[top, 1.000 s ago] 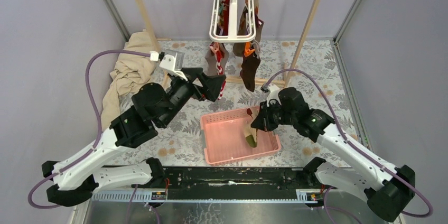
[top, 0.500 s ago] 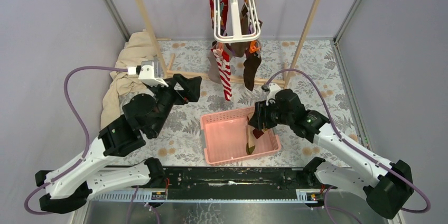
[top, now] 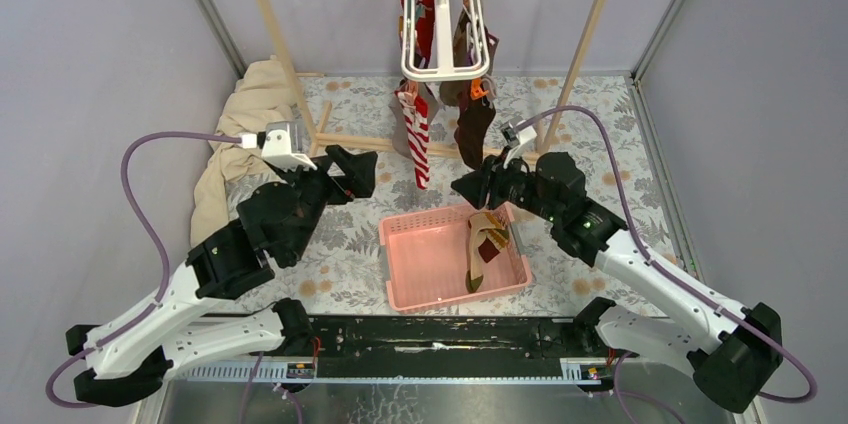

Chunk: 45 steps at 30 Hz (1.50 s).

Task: Remove the socks clipped to the hanger
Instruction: Place the sock in the bin, then remove the sock from the hanger.

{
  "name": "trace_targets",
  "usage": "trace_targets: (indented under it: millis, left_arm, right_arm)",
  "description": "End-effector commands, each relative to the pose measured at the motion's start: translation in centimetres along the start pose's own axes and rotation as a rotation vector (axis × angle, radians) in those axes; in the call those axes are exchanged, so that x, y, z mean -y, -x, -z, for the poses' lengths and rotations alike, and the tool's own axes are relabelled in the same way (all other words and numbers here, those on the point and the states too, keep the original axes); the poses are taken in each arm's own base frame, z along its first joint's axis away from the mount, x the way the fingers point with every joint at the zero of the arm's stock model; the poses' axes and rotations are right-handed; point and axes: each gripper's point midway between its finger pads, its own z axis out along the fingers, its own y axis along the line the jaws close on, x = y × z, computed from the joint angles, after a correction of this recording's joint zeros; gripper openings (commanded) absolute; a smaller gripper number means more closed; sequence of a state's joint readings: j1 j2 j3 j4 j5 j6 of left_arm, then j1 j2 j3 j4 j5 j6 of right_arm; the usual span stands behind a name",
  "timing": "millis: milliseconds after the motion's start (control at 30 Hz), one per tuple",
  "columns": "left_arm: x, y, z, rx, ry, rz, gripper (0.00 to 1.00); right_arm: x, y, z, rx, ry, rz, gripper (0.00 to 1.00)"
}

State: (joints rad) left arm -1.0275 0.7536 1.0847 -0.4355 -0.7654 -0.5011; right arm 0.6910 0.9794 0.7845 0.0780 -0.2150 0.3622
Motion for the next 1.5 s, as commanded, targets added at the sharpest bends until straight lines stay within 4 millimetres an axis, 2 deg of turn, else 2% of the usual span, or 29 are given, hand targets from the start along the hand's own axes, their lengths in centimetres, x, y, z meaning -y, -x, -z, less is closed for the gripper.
trace_targets:
  millis: [0, 133, 267, 400, 433, 533, 700, 933, 1000, 1133, 1233, 1333, 1467]
  left_arm:
    - [-0.6, -1.1, -0.1, -0.022, 0.029, -0.003, 0.99]
    - [-1.1, -1.5, 0.1, -0.026, 0.037, -0.002, 0.99]
    - [-1.5, -1.7, 0.3, -0.033, 0.049, -0.003, 0.99]
    - [-1.9, -1.9, 0.5, -0.038, 0.053, -0.003, 0.99]
    - [-2.0, -1.9, 0.6, -0.038, 0.054, -0.004, 0.99]
    - [-2.2, -1.7, 0.9, -0.039, 0.053, -0.001, 0.99]
    - [-2.7, -1.3, 1.5, -0.033, 0.054, 0.002, 0.99]
    - [-3.0, -1.5, 1.7, -0.041, 0.057, -0.007, 0.99]
    - [-2.9, -1.5, 1.7, -0.043, 0.054, -0.006, 0.99]
    - [-2.9, -1.8, 1.6, -0.049, 0.052, -0.015, 0.99]
    - [-2.7, -2.1, 1.5, -0.055, 0.039, -0.023, 0.99]
    - [-1.6, -2.5, 1.3, -0.053, -0.026, -0.035, 0.99]
    - [0.2, -3.4, 0.6, -0.052, -0.118, -0.074, 0.99]
  right_arm:
    - [-4.6, 6.7, -0.7, 0.212, 0.159, 0.061, 0.45]
    - [-6.5, 7.9, -2.1, 0.244, 0.183, 0.082, 0.49]
    - [-7.7, 7.9, -3.8, 0.262, 0.123, 0.112, 0.53]
    - [-6.7, 8.0, -5.5, 0.287, -0.043, 0.117, 0.58]
    - [-5.8, 8.0, -5.9, 0.296, -0.126, 0.111, 0.58]
    - [-4.6, 8.1, -6.7, 0.305, -0.245, 0.1, 0.59]
    - [-4.3, 8.0, -8.4, 0.294, -0.293, 0.107, 0.59]
    - [-4.2, 8.9, -10.2, 0.301, -0.332, 0.118, 0.59]
    - [-4.8, 8.9, -10.6, 0.299, -0.301, 0.127, 0.51]
    - [-5.9, 9.3, -10.0, 0.305, -0.241, 0.127, 0.22]
    - [-6.6, 9.5, -9.0, 0.301, -0.205, 0.124, 0.09]
    - [-7.9, 9.6, -7.7, 0.289, -0.13, 0.112, 0.01]
    - [-8.7, 9.6, -5.8, 0.264, -0.06, 0.059, 0.0]
